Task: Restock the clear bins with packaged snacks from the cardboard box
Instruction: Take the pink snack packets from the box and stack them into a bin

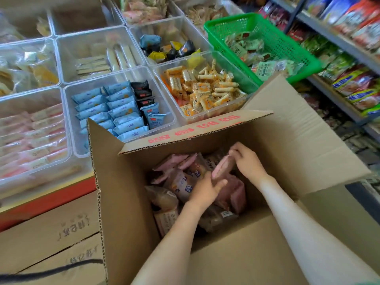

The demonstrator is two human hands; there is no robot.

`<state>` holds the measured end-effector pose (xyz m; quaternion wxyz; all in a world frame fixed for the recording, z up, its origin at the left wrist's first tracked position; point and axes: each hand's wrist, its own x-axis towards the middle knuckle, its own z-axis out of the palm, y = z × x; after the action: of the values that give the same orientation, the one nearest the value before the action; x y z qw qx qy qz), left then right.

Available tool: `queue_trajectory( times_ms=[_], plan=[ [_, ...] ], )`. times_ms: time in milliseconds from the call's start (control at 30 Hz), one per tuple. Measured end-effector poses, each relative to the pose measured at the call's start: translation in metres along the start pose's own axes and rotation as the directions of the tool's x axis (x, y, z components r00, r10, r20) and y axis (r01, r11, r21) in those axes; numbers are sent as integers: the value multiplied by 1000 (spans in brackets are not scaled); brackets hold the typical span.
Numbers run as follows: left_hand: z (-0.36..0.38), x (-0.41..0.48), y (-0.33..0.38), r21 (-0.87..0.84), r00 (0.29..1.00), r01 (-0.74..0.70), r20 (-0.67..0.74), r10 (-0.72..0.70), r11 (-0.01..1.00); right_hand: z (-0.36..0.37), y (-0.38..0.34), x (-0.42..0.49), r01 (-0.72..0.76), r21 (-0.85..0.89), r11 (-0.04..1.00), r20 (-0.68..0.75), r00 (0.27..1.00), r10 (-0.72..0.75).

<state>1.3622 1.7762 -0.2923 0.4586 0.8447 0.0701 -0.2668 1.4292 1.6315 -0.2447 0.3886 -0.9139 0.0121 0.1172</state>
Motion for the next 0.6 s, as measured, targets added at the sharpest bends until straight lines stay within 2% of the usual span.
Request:
queue_trajectory(
  times_ms=[133,300,433,600],
  plan=[
    [-12,-48,15,39,972,-149,-179,153,988,-22,-36,-48,79,157,984,-272,962,-34],
    [-43,-136,28,1,887,-314,-358,293,950,-33,-70,-113,227,259,939,-488,870,-76],
    [-72,-195,22,60,807,-381,-465,364,922,-27,-110,-160,323,273,906,-538,832,-134],
    [-108,-251,4,51,696,-419,-622,357,906,-2,-165,-199,385,219,897,-501,833,-235]
  ],
)
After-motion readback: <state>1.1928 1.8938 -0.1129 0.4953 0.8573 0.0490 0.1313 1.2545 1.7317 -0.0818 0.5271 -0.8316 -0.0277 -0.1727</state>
